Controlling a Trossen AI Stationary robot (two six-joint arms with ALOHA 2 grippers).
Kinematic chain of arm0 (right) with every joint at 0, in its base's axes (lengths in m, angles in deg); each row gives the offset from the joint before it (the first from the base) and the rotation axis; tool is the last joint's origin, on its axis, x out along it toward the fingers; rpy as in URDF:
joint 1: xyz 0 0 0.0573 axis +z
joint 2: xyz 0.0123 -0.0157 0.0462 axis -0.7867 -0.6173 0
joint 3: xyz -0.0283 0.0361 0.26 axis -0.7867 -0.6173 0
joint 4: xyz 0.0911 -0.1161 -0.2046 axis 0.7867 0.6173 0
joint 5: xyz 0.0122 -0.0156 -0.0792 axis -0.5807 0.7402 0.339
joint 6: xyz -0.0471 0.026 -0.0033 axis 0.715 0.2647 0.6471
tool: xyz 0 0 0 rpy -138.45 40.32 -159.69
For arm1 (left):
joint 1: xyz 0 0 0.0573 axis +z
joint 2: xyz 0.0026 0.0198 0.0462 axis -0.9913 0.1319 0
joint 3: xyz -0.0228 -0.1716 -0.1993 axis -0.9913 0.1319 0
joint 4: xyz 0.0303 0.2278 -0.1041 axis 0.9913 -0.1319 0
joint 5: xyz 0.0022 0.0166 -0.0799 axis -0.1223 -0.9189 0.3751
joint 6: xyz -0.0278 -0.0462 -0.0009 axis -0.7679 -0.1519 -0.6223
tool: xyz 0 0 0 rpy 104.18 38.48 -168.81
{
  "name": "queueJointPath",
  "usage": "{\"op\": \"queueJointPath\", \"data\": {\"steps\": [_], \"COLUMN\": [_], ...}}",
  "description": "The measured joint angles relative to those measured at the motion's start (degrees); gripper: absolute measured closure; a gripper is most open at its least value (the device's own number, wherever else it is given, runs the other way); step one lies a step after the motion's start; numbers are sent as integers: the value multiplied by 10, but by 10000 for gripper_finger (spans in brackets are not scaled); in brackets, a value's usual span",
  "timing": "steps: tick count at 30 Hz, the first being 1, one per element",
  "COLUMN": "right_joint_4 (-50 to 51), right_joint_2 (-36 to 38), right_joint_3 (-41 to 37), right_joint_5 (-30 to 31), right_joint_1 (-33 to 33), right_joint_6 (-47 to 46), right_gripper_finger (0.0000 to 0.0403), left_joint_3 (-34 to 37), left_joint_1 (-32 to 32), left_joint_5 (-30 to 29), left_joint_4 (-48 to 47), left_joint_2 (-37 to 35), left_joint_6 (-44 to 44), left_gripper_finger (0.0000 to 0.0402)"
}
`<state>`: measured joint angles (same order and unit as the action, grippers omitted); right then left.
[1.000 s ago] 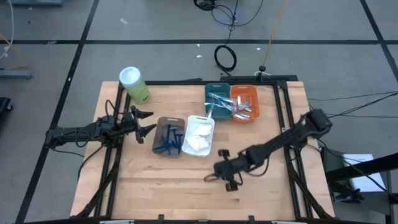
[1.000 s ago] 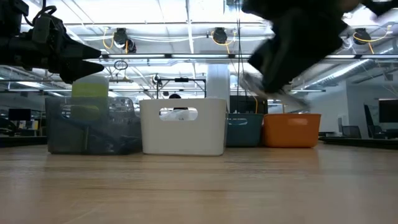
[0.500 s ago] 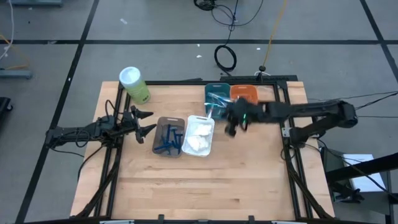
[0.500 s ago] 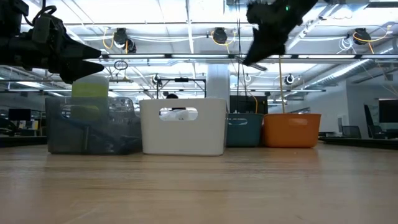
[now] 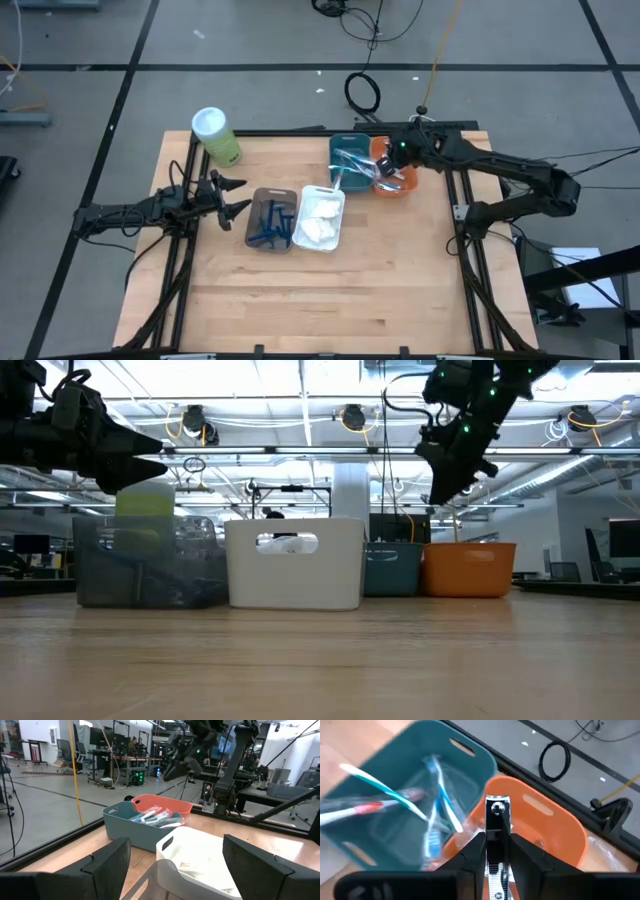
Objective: Pick & Place Travel size toiletries
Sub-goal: Put the silver nail cutter into the orange bin, then return to Home Position
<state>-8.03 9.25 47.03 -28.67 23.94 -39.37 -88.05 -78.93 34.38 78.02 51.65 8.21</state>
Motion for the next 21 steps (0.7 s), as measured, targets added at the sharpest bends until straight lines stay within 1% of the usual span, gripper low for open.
{"op": "queueJointPath", "data": {"steps": [5,9,13,16,18,21], "right_joint_4": [-33,-36,-35,-33,-25,-9], "right_joint_2": [0,0,0,8,24,64], "right_joint_3": [-51,-78,-88,-88,-88,-88], "right_joint_5": [0,-4,-50,-96,-131,-150], "right_joint_1": [-21,-28,-36,-37,-36,-27], "right_joint_6": [-14,-20,-49,-38,-19,-15], "right_gripper_finger": [325,299,252,216,200,192], "left_joint_3": [0,0,0,0,0,0], "left_joint_1": [0,0,0,0,0,0], "left_joint_5": [0,0,0,0,0,0], "left_joint_4": [0,0,0,0,0,0], "left_joint_2": [0,0,0,0,0,0], "left_joint_6": [0,0,0,0,0,0], "left_gripper_finger": [96,96,96,96,96,96]}}
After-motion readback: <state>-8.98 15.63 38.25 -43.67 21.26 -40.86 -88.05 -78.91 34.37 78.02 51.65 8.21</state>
